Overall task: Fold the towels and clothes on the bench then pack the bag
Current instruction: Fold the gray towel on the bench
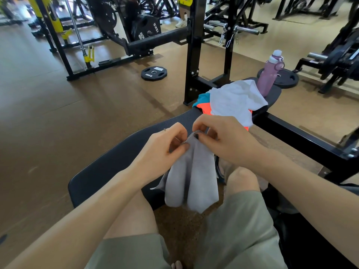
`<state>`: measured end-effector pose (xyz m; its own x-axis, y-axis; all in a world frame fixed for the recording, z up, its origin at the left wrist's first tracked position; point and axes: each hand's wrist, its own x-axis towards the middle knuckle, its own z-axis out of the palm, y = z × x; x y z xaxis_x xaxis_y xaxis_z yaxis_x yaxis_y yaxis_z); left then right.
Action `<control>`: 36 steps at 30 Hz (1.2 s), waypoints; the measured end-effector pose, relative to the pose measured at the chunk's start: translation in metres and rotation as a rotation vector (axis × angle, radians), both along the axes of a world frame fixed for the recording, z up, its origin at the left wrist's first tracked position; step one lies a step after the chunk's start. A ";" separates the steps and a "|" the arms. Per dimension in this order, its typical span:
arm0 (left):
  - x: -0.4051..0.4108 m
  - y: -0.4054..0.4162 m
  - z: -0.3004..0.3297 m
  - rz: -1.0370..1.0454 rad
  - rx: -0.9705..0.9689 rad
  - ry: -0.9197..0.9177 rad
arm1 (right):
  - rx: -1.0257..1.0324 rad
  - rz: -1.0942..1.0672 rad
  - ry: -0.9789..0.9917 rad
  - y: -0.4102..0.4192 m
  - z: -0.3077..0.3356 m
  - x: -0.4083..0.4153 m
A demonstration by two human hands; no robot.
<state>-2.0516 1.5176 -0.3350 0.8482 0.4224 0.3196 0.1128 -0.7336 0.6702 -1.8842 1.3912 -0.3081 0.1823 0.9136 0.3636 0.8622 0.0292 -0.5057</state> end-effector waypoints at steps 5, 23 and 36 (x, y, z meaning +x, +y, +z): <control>-0.003 0.002 -0.015 0.012 0.144 -0.007 | 0.012 -0.026 -0.044 0.002 0.000 0.000; -0.011 -0.006 -0.051 0.028 0.357 0.083 | 0.169 -0.072 0.081 -0.007 0.014 0.003; -0.046 -0.023 -0.064 0.138 0.429 0.421 | 0.263 -0.333 0.303 -0.015 0.002 0.044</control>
<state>-2.0981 1.4945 -0.3985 0.8853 0.4451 0.1349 0.4165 -0.8877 0.1961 -1.8399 1.3766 -0.3065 0.5799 0.6730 0.4591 0.6625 -0.0617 -0.7465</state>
